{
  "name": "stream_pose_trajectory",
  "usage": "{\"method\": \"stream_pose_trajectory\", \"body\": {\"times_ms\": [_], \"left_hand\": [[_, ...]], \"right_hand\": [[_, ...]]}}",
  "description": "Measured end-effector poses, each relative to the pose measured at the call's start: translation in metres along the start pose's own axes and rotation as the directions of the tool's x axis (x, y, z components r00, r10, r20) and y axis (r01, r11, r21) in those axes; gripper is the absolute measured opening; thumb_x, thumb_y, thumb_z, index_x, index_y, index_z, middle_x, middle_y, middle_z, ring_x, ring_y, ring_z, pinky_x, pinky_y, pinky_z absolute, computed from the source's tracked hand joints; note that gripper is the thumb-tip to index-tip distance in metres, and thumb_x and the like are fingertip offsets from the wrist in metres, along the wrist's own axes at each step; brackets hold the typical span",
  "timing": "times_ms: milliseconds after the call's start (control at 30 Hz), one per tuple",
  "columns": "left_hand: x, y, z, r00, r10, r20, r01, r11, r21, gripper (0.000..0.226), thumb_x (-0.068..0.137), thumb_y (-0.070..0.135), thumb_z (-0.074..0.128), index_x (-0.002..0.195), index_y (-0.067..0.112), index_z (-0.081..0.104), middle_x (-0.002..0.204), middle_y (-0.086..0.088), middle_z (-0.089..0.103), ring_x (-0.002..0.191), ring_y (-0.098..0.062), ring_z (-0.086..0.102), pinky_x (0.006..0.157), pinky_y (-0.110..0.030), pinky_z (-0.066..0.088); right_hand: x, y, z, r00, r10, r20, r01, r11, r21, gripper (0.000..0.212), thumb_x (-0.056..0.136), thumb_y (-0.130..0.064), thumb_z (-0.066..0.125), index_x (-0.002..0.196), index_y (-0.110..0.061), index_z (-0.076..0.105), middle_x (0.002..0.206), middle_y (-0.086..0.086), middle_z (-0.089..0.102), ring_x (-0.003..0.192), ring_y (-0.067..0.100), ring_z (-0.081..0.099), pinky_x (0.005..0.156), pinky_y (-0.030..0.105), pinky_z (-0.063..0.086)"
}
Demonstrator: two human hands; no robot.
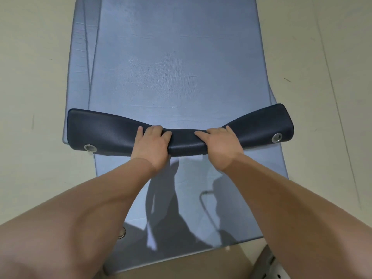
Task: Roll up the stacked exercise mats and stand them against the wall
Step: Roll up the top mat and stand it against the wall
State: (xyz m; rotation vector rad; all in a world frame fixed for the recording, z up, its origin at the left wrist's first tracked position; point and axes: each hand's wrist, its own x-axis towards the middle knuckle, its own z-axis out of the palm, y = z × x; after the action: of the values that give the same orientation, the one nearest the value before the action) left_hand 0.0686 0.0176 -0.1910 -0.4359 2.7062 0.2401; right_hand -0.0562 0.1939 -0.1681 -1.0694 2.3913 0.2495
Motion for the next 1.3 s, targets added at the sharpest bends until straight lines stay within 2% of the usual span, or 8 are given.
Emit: {"method": "stream_pose_trajectory", "body": {"times_ms": [200,433,633,767,900,1033,1167,1300], "left_hand": [[0.010,-0.021,-0.046,0.951,0.141,0.277,-0.103,0.984,-0.149,0.046,0.090,0.044,0.070,0.131,0.026,0.059,0.107,0.002,0.058,0.100,-0.022,0.057,0.089,-0.037,0.047],[0.001,-0.050,-0.050,0.828,0.179,0.531,0.069,0.908,-0.413,0.032,0.081,0.042,0.084,0.108,0.028,0.075,0.099,0.009,0.074,0.094,-0.016,0.069,0.097,-0.043,0.055],[0.006,-0.053,-0.038,0.852,0.174,0.494,0.121,0.852,-0.509,0.030,0.081,0.039,0.085,0.104,0.028,0.070,0.102,0.006,0.074,0.095,-0.018,0.069,0.094,-0.040,0.054],[0.019,-0.054,-0.040,0.839,0.179,0.514,0.136,0.846,-0.516,0.028,0.080,0.038,0.086,0.102,0.029,0.070,0.100,0.007,0.074,0.094,-0.018,0.069,0.084,-0.033,0.053],[0.034,-0.053,-0.040,0.877,0.118,0.466,0.141,0.863,-0.486,0.032,0.076,0.039,0.089,0.099,0.026,0.069,0.098,0.004,0.073,0.093,-0.020,0.068,0.089,-0.039,0.055],[0.042,-0.055,-0.042,0.957,0.022,0.291,0.094,0.921,-0.378,0.044,0.072,0.055,0.086,0.100,0.030,0.065,0.100,0.008,0.067,0.097,-0.020,0.062,0.089,-0.041,0.051],[0.030,-0.041,-0.037,1.000,-0.012,0.029,0.009,0.993,0.121,0.057,0.089,0.067,0.058,0.131,0.029,0.051,0.128,-0.005,0.053,0.120,-0.031,0.047,0.101,-0.050,0.035],[0.001,-0.026,-0.013,0.969,0.081,-0.234,-0.040,0.983,0.177,0.054,0.101,0.041,0.045,0.150,0.019,0.040,0.150,-0.015,0.043,0.138,-0.040,0.035,0.114,-0.062,0.022]], "right_hand": [[-0.001,-0.001,-0.034,0.994,-0.072,0.085,0.060,0.988,0.140,0.063,0.091,-0.001,0.053,0.143,-0.036,0.056,0.118,-0.002,0.068,0.097,0.021,0.057,0.084,0.033,0.043],[-0.008,0.005,-0.047,0.877,-0.162,0.453,-0.035,0.918,0.395,0.058,0.085,-0.013,0.079,0.137,-0.033,0.065,0.124,-0.002,0.066,0.105,0.021,0.061,0.094,0.036,0.052],[-0.023,0.013,-0.023,0.948,-0.139,0.286,0.006,0.908,0.419,0.083,0.092,-0.029,0.078,0.161,-0.039,0.033,0.147,-0.003,0.054,0.128,0.022,0.055,0.108,0.033,0.042],[-0.041,0.007,0.000,0.993,-0.114,0.028,0.110,0.988,0.107,0.080,0.099,-0.033,0.067,0.163,-0.042,0.021,0.169,0.006,0.028,0.154,0.029,0.026,0.127,0.052,0.018],[-0.064,-0.020,0.034,0.918,-0.267,-0.292,0.213,0.956,-0.203,0.083,0.082,-0.008,0.064,0.160,-0.022,0.039,0.166,0.020,0.030,0.151,0.043,0.032,0.119,0.068,0.019],[-0.063,-0.040,0.063,0.979,-0.060,-0.194,0.031,0.988,-0.152,0.117,0.084,-0.045,0.077,0.164,-0.019,-0.005,0.172,0.016,-0.013,0.158,0.044,-0.008,0.118,0.073,-0.012],[-0.041,-0.035,0.061,0.980,-0.014,-0.200,-0.023,0.983,-0.181,0.123,0.084,-0.032,0.077,0.164,-0.022,-0.015,0.172,0.015,-0.019,0.158,0.042,-0.014,0.117,0.076,-0.010],[-0.003,-0.011,0.027,0.986,-0.104,-0.132,0.080,0.981,-0.174,0.105,0.097,-0.013,0.057,0.162,-0.031,-0.024,0.172,0.006,-0.023,0.160,0.031,-0.017,0.123,0.067,-0.008]]}}
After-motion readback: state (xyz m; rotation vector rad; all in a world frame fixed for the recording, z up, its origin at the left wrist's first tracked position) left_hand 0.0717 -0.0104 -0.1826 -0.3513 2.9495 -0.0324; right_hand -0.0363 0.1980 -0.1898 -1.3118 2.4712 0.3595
